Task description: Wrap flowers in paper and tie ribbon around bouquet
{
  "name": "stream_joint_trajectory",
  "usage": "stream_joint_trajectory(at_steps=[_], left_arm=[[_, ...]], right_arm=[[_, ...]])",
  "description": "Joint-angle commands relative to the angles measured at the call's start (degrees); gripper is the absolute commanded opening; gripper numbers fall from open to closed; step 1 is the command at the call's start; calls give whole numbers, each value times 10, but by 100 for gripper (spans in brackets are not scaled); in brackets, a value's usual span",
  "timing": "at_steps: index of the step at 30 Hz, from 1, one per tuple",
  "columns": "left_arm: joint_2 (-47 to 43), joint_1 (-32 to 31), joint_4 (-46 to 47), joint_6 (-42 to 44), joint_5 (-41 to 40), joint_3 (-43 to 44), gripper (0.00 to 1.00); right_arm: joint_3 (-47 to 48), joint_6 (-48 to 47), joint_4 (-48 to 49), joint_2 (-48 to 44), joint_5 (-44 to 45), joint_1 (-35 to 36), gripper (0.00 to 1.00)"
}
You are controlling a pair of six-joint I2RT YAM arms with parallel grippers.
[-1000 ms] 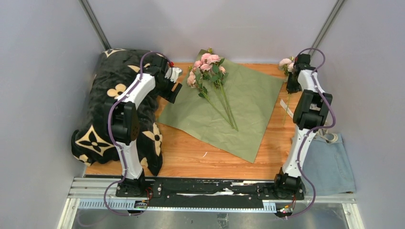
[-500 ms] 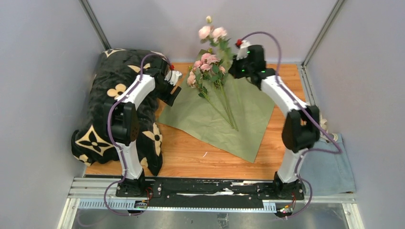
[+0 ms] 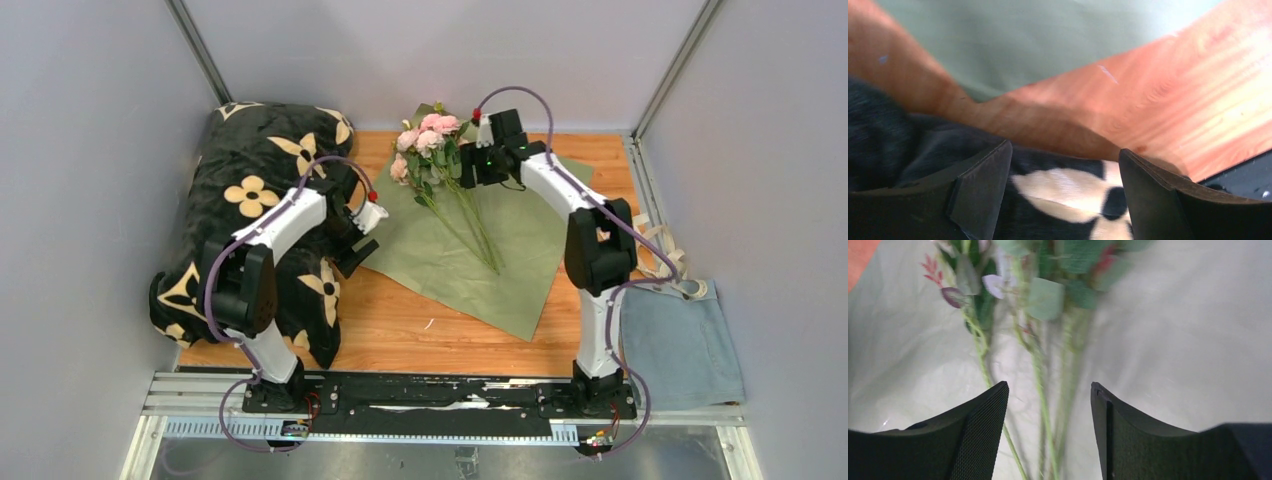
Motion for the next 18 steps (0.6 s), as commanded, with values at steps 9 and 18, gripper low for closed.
stream_joint_trajectory(at_steps=[9,18], left_arm=[[-87,-209,-30,113,-175,-73,87],[-216,-290,85,319,-40,-161,86]], right_arm=[[-193,95,-101,-171,39,-254,59],[-360,107,-78,-310,-99,-201,57]])
